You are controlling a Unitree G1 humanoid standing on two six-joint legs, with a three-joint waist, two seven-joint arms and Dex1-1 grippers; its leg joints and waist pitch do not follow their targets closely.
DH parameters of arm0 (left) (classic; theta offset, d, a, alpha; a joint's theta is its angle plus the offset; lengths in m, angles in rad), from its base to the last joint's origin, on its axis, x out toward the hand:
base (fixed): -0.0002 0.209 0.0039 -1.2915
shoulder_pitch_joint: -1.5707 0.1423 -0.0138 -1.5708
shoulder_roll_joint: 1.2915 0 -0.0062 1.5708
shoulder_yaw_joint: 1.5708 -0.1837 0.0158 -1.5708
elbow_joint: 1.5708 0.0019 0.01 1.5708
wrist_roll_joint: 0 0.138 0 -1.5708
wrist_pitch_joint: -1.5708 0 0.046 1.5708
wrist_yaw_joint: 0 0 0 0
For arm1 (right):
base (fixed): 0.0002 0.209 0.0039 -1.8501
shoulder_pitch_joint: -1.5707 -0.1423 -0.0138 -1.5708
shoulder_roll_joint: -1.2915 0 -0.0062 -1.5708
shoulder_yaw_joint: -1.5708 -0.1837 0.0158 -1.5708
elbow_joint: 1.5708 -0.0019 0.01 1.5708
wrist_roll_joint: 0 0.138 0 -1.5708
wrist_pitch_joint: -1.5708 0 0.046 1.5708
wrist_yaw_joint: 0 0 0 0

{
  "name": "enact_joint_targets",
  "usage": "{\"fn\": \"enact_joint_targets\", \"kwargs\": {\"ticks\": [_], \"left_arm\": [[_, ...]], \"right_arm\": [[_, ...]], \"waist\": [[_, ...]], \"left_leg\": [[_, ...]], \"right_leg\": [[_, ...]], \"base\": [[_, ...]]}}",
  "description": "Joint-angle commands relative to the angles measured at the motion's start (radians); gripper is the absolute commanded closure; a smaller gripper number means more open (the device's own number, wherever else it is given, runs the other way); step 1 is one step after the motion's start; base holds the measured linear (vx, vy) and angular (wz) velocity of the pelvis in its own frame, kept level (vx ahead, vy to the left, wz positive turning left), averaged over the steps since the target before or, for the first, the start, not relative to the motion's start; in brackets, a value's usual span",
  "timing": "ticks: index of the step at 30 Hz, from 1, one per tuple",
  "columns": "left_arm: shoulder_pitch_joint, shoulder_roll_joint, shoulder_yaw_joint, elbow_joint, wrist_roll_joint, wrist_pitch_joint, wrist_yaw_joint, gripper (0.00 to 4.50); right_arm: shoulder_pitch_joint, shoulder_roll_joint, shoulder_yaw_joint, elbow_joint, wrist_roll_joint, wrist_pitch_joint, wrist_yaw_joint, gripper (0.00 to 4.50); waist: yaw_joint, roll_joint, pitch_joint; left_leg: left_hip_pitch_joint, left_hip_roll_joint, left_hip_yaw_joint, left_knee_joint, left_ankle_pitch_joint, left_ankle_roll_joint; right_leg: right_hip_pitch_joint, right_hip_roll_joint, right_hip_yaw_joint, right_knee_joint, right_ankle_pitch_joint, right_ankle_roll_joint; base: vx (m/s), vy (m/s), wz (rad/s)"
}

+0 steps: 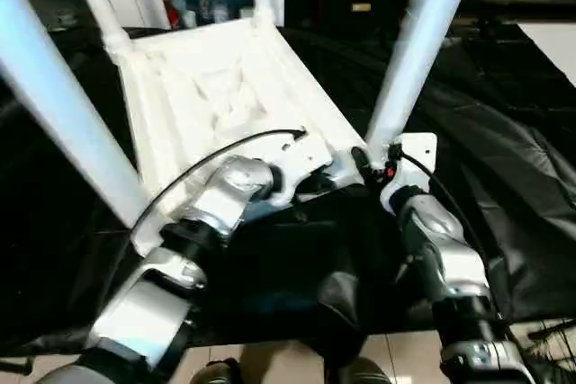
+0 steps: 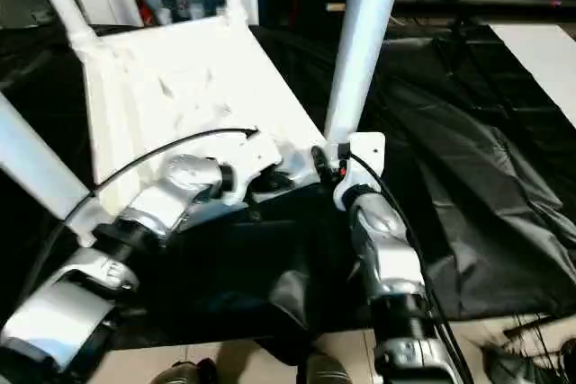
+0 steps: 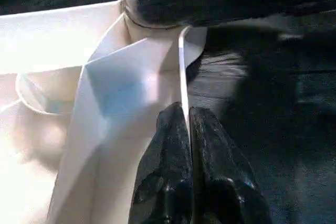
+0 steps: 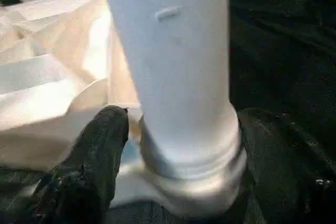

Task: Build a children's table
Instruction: Rotate leg to tighten

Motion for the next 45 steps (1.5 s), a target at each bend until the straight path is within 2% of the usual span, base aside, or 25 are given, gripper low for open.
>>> {"fn": "enact_joint_targets", "kwargs": {"ticks": [1,3,6,7,8,9,10,12,15,17,20,22,23,26,27,30,32,35,36,38,39,40,43,44,45], "left_arm": [[0.031,0.017,-0.023,0.015,0.028,-0.006,-0.017,4.50],[0.037,0.028,-0.023,0.006,0.023,-0.014,-0.039,4.50],[0.045,0.042,-0.022,-0.005,0.015,-0.028,-0.068,4.50],[0.053,0.056,-0.025,-0.016,0.004,-0.041,-0.099,4.50],[0.059,0.068,-0.026,-0.027,-0.003,-0.053,-0.121,4.50],[0.060,0.070,-0.026,-0.028,-0.004,-0.054,-0.123,4.50],[0.063,0.076,-0.027,-0.034,-0.008,-0.059,-0.134,4.50],[0.069,0.085,-0.030,-0.048,-0.017,-0.065,-0.157,4.50],[0.089,0.115,-0.036,-0.101,-0.048,-0.088,-0.246,4.50],[0.089,0.115,-0.036,-0.101,-0.048,-0.088,-0.246,4.50],[0.101,0.129,-0.038,-0.135,-0.060,-0.084,-0.286,4.50],[0.115,0.136,-0.028,-0.170,-0.075,-0.096,-0.292,4.50],[0.116,0.134,-0.024,-0.173,-0.078,-0.096,-0.288,4.50],[0.126,0.124,0.013,-0.209,-0.113,-0.088,-0.255,4.50],[0.129,0.130,0.018,-0.231,-0.124,-0.059,-0.260,4.22],[0.153,0.157,0.056,-0.351,-0.161,0.067,-0.255,3.92],[0.169,0.169,0.073,-0.404,-0.169,0.089,-0.250,3.84],[0.190,0.186,0.095,-0.468,-0.187,0.117,-0.254,3.74],[0.199,0.191,0.106,-0.492,-0.195,0.127,-0.250,3.50],[0.243,0.227,0.121,-0.588,-0.241,0.172,-0.297,3.50],[0.257,0.239,0.123,-0.616,-0.257,0.191,-0.313,3.50],[0.275,0.251,0.130,-0.646,-0.280,0.223,-0.328,3.50],[0.329,0.297,0.103,-0.712,-0.284,0.277,-0.359,3.50],[0.330,0.297,0.103,-0.712,-0.284,0.277,-0.359,3.50],[0.344,0.308,0.095,-0.733,-0.289,0.293,-0.366,3.50]], "right_arm": [[-0.005,-0.043,0.047,-0.072,0.043,0.039,0.119,0.68],[0.005,-0.106,0.053,-0.098,0.053,0.058,0.191,0.56],[0.026,-0.195,0.060,-0.134,0.071,0.081,0.297,0.56],[0.050,-0.265,0.069,-0.155,0.070,0.079,0.382,0.56],[0.069,-0.321,0.073,-0.167,0.066,0.069,0.447,0.56],[0.071,-0.326,0.073,-0.168,0.066,0.068,0.453,0.56],[0.081,-0.354,0.075,-0.173,0.062,0.060,0.485,0.56],[0.090,-0.376,0.067,-0.177,0.066,0.059,0.512,0.56],[0.115,-0.432,0.057,-0.197,0.083,0.063,0.574,0.56],[0.115,-0.432,0.057,-0.197,0.083,0.063,0.574,0.56],[0.133,-0.461,0.068,-0.217,0.095,0.068,0.608,0.56],[0.156,-0.481,0.083,-0.254,0.115,0.085,0.642,0.56],[0.159,-0.482,0.084,-0.259,0.118,0.087,0.645,0.56],[0.186,-0.491,0.094,-0.307,0.132,0.107,0.674,0.56],[0.197,-0.494,0.096,-0.323,0.130,0.113,0.681,0.49],[0.245,-0.512,0.095,-0.375,0.134,0.121,0.682,0.45],[0.258,-0.510,0.083,-0.387,0.143,0.124,0.676,0.45],[0.269,-0.501,0.073,-0.412,0.170,0.138,0.670,0.45],[0.269,-0.492,0.071,-0.419,0.181,0.148,0.665,0.45],[0.259,-0.443,0.071,-0.440,0.220,0.174,0.630,0.45],[0.254,-0.424,0.078,-0.448,0.229,0.179,0.620,0.45],[0.241,-0.387,0.088,-0.451,0.231,0.184,0.592,0.45],[0.214,-0.312,0.115,-0.449,0.239,0.204,0.551,0.45],[0.214,-0.311,0.115,-0.449,0.239,0.204,0.550,0.45],[0.207,-0.294,0.118,-0.445,0.240,0.209,0.536,0.45]], "waist": [[0.002,-0.010,-0.064],[0.002,-0.010,-0.063],[0.006,-0.008,-0.067],[0.005,-0.012,-0.070],[0.011,-0.013,-0.072],[0.012,-0.012,-0.072],[0.011,-0.013,-0.073],[0.010,-0.020,-0.072],[0.012,-0.018,-0.065],[0.011,-0.017,-0.065],[0.012,-0.014,-0.073],[0.016,-0.009,-0.084],[0.018,-0.011,-0.083],[0.025,-0.011,-0.085],[0.030,-0.012,-0.086],[0.034,-0.011,-0.089],[0.034,-0.010,-0.089],[0.033,-0.009,-0.081],[0.036,0.001,-0.084],[0.035,-0.002,-0.083],[0.032,-0.002,-0.083],[0.033,-0.001,-0.087],[0.032,0.004,-0.089],[0.033,-0.002,-0.092],[0.033,0.004,-0.090]], "left_leg": [[0.003,0.043,-0.025,-0.074,-0.249,0.075],[0.007,0.045,-0.020,-0.071,-0.244,0.086],[0.008,0.046,-0.016,-0.065,-0.202,0.102],[0.007,0.046,-0.016,-0.064,-0.192,0.106],[0.009,0.048,-0.015,-0.060,-0.162,0.121],[0.008,0.049,-0.013,-0.057,-0.140,0.142],[0.004,0.047,-0.013,-0.057,-0.132,0.150],[0.003,0.046,-0.011,-0.055,-0.143,0.161],[0.007,0.048,-0.015,-0.061,-0.207,0.132],[0.007,0.050,-0.016,-0.062,-0.210,0.122],[0.010,0.053,-0.015,-0.058,-0.167,0.131],[0.008,0.053,-0.013,-0.049,-0.079,0.168],[0.004,0.053,-0.013,-0.048,-0.060,0.181],[0.003,0.053,-0.012,-0.044,-0.036,0.211],[0.003,0.052,-0.010,-0.042,-0.040,0.215],[0.003,0.056,-0.012,-0.044,-0.050,0.195],[0.004,0.055,-0.011,-0.043,-0.077,0.185],[0.005,0.054,-0.013,-0.047,-0.150,0.148],[0.009,0.054,-0.014,-0.047,-0.161,0.137],[0.009,0.054,-0.015,-0.050,-0.191,0.111],[0.002,0.052,-0.019,-0.052,-0.189,0.102],[0.008,0.053,-0.017,-0.050,-0.185,0.093],[0.012,0.052,-0.016,-0.051,-0.176,0.084],[0.013,0.053,-0.016,-0.050,-0.170,0.082],[0.010,0.052,-0.016,-0.052,-0.160,0.081]], "right_leg": [[0.048,-0.051,0.027,-0.067,-0.333,-0.187],[0.042,-0.051,0.029,-0.068,-0.318,-0.204],[0.043,-0.052,0.030,-0.061,-0.256,-0.237],[0.047,-0.051,0.029,-0.059,-0.239,-0.242],[0.052,-0.048,0.030,-0.053,-0.181,-0.254],[0.052,-0.049,0.031,-0.047,-0.124,-0.274],[0.055,-0.049,0.029,-0.045,-0.107,-0.283],[0.054,-0.052,0.028,-0.048,-0.128,-0.289],[0.048,-0.055,0.027,-0.064,-0.308,-0.249],[0.045,-0.053,0.029,-0.064,-0.329,-0.237],[0.046,-0.051,0.029,-0.053,-0.231,-0.259],[0.051,-0.050,0.029,-0.033,-0.063,-0.301],[0.054,-0.049,0.029,-0.030,-0.023,-0.308],[0.057,-0.052,0.028,-0.023,0.033,-0.325],[0.056,-0.052,0.027,-0.024,0.018,-0.327],[0.061,-0.056,0.028,-0.022,-0.010,-0.331],[0.057,-0.053,0.026,-0.028,-0.049,-0.334],[0.052,-0.051,0.026,-0.038,-0.174,-0.303],[0.052,-0.052,0.026,-0.039,-0.196,-0.299],[0.050,-0.053,0.027,-0.042,-0.243,-0.284],[0.052,-0.052,0.025,-0.042,-0.265,-0.267],[0.046,-0.051,0.027,-0.040,-0.261,-0.263],[0.041,-0.044,0.026,-0.038,-0.243,-0.260],[0.042,-0.045,0.027,-0.035,-0.229,-0.262],[0.042,-0.045,0.027,-0.032,-0.215,-0.262]], "base": [[0.000,0.000,0.00],[0.000,0.000,0.00],[0.000,0.000,0.00],[0.000,0.000,0.00],[0.000,0.000,0.00],[0.053,0.005,0.03],[0.000,0.000,0.00],[0.000,0.000,0.00],[0.000,0.000,0.00],[0.000,0.000,0.00],[0.000,0.000,0.00],[0.000,0.000,0.00],[0.000,0.000,0.00],[0.000,0.000,0.00],[0.000,0.000,0.00],[0.000,0.000,0.00],[0.000,0.000,0.00],[0.000,0.000,0.00],[0.000,0.000,0.00],[0.000,0.000,0.00],[0.000,0.000,0.00],[0.000,0.000,0.00],[0.000,0.000,0.00],[0.000,0.000,0.00],[0.000,0.000,0.00]]}}
